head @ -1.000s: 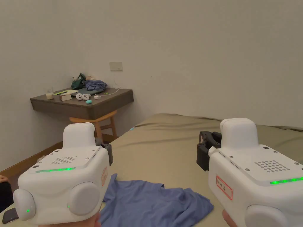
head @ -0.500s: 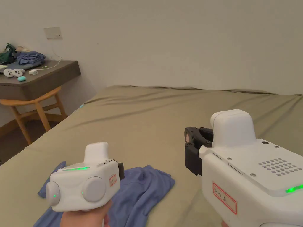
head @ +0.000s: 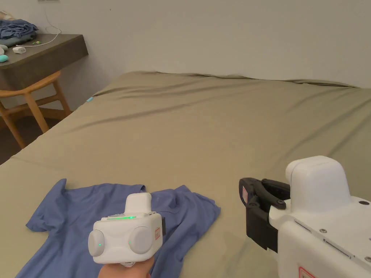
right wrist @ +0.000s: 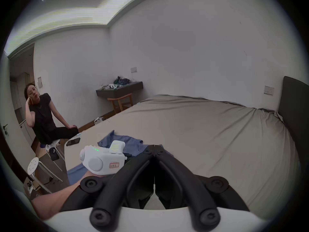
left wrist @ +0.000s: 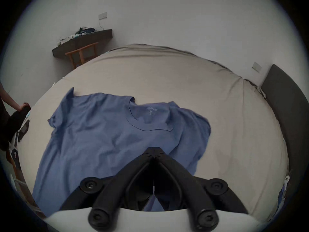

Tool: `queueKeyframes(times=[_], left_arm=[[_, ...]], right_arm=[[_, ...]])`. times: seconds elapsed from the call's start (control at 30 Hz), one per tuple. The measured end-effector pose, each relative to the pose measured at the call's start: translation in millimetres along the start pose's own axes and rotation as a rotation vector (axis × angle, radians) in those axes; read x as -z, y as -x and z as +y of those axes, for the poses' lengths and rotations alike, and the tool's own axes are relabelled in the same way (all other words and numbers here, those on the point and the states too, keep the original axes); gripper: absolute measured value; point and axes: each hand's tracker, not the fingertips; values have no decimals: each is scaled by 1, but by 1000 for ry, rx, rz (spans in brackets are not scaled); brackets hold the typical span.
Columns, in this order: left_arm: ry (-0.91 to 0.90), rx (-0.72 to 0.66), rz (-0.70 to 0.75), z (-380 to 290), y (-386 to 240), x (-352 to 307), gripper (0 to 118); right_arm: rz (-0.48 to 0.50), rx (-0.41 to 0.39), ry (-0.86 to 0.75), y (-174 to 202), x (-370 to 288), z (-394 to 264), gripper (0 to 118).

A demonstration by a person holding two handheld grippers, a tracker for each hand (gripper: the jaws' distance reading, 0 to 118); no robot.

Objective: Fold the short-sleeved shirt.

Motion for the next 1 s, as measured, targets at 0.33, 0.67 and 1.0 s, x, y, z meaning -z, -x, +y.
queueKeyframes(times=[0.33,0.67,1.0], left_arm=[[19,84,61,-9,-12,43,118],[101,-4,41,-17,0,63,41],[-47,-308,-40,-2,50,-5,4]], right_arm=[[-55,43,62,-27,7,-14,3],[-75,52,62,-39,-8,-16,3],[-102,116,9,-50,-49,-7,3]])
